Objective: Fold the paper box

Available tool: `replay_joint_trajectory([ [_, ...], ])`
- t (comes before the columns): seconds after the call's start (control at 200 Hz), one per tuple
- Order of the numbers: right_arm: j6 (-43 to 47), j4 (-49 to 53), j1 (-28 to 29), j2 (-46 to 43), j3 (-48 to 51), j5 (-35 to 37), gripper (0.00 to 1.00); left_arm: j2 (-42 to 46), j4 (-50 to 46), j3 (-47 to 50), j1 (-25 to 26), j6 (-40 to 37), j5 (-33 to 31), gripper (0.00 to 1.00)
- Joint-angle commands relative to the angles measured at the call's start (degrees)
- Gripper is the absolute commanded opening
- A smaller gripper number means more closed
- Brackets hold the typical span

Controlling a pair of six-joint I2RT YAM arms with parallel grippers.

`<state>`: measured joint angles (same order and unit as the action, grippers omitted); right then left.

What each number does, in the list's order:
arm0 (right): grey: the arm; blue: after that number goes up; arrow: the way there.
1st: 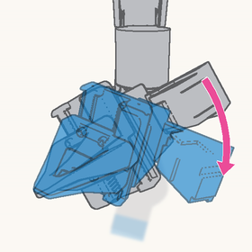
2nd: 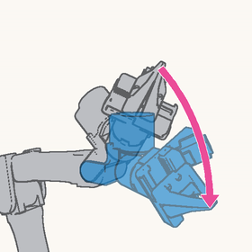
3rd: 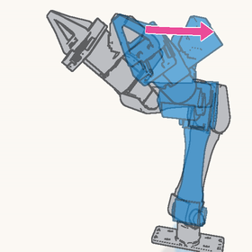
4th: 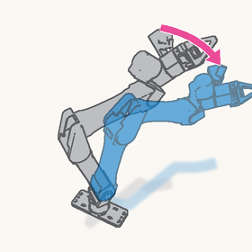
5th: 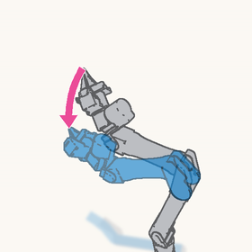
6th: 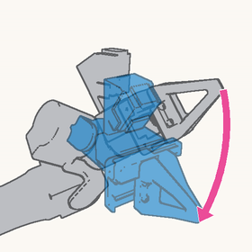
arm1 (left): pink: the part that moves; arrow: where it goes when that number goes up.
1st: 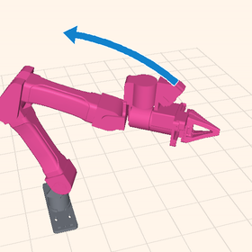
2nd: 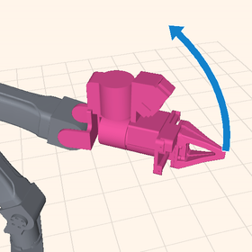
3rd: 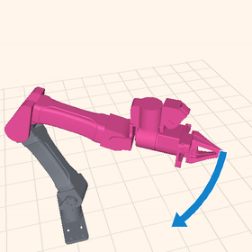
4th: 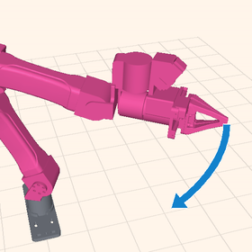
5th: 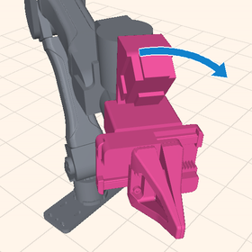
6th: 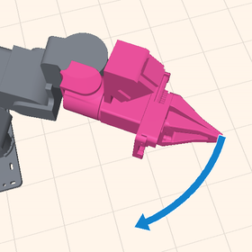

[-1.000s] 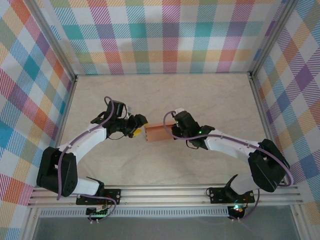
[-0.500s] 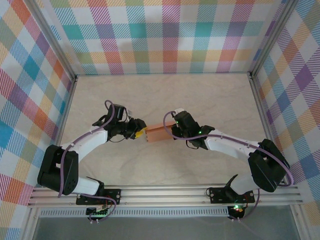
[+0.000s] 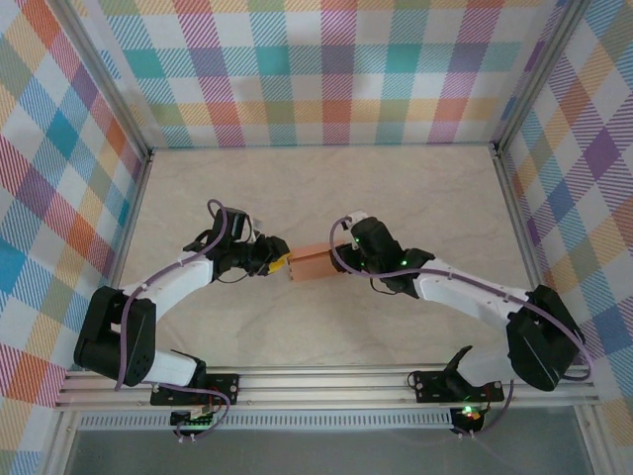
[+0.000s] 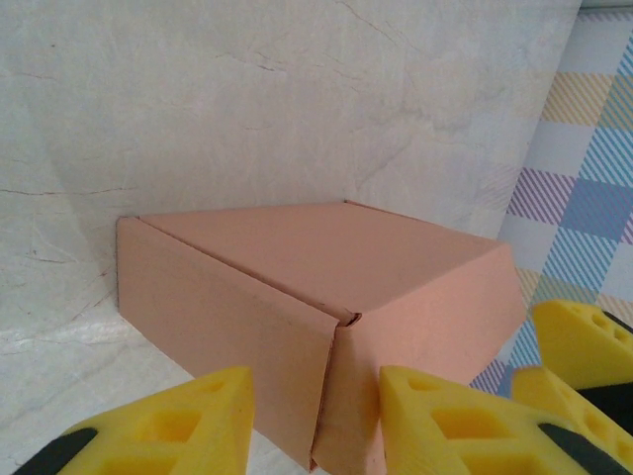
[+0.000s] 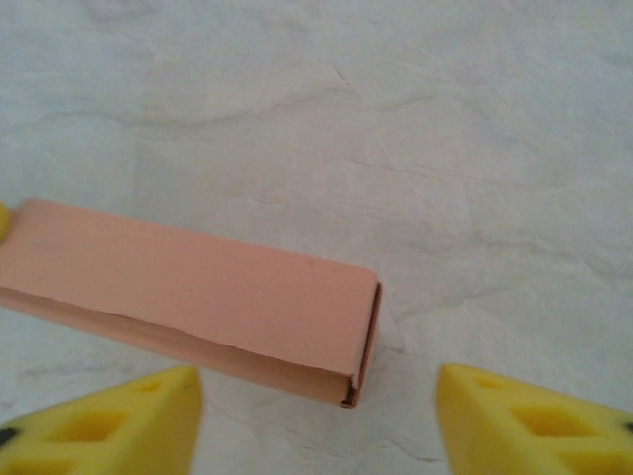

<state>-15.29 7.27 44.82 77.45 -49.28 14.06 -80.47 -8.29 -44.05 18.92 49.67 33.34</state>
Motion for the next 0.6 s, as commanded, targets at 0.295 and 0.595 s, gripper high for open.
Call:
replay_joint_trajectory([
  [0.295,-23.1,-2.2,-12.4,5.1,-1.7,-23.3,0.58,-1.2,-7.1,1.8,-0.4,-3.9,-3.8,0.33],
  [0.595,-23.7,-2.0,-13.3,7.9,0.9,-23.4,0.38,-1.8,-6.3,4.6,-0.4,-4.1,-4.1,0.25],
])
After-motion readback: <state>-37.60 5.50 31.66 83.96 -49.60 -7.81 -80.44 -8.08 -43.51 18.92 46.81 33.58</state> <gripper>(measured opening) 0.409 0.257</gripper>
